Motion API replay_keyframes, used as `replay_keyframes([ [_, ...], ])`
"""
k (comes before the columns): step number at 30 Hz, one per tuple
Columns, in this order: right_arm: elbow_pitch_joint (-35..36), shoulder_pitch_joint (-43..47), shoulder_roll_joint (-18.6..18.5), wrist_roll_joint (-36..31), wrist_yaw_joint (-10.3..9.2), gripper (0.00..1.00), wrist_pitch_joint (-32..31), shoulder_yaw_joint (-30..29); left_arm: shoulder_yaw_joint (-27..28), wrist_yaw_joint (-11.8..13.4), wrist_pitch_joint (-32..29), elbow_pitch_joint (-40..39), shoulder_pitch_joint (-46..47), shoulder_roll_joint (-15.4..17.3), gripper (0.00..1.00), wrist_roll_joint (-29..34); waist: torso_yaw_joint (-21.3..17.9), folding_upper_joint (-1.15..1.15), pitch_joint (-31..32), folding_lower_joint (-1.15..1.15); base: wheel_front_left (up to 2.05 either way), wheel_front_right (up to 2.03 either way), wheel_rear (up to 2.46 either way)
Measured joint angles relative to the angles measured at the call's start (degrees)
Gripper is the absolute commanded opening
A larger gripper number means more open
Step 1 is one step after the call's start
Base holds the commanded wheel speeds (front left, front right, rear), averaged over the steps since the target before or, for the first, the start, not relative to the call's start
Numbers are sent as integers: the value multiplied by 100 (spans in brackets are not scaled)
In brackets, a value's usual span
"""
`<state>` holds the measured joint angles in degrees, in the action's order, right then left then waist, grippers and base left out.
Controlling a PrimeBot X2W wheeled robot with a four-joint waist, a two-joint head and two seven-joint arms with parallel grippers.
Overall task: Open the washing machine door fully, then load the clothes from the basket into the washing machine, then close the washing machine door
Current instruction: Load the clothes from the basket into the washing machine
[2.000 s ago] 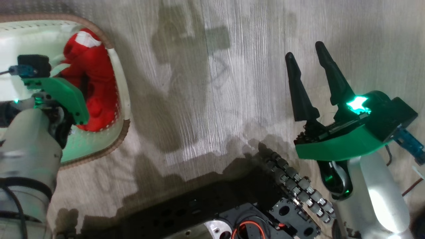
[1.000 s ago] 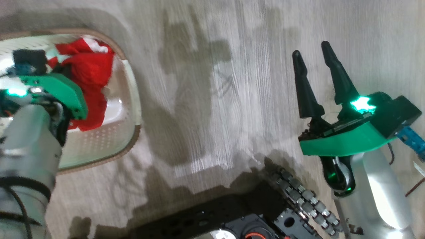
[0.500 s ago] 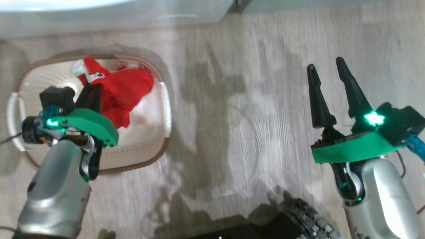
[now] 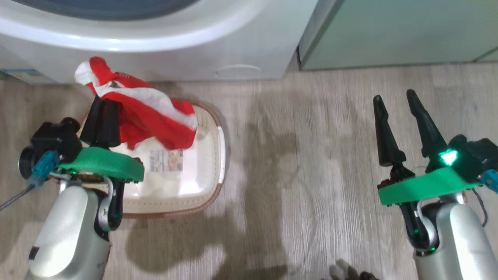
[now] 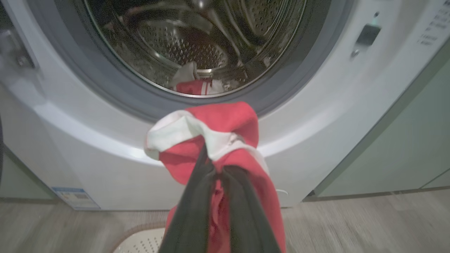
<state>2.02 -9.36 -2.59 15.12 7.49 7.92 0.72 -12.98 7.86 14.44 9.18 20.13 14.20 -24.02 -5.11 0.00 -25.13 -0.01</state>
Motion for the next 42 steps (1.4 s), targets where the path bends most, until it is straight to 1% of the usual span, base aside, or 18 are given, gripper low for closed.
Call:
replay_keyframes([
  [5,20,193,0,-8,0,100,-88,-32,21,197,0,-466,-257,21,0,67,93,0,409,0,0,0,0],
  [12,48,463,0,-144,0,100,-256,-36,19,349,-103,-984,-779,111,0,142,165,0,975,0,0,0,0],
  [16,68,672,1,-201,0,100,-381,-30,8,403,-185,-1143,-1085,174,0,142,202,0,1278,0,0,0,0],
  [27,159,1151,2,-298,0,100,-614,-33,-110,552,-336,-1372,-1794,211,0,143,245,0,1916,0,0,0,0],
  [32,247,1338,2,-298,0,100,-680,-49,-154,628,-389,-1497,-2051,230,0,143,254,0,2068,0,0,0,0],
  [42,323,1428,3,-297,0,100,-746,-54,-156,703,-480,-1581,-2174,270,0,143,248,0,2151,0,0,0,0],
])
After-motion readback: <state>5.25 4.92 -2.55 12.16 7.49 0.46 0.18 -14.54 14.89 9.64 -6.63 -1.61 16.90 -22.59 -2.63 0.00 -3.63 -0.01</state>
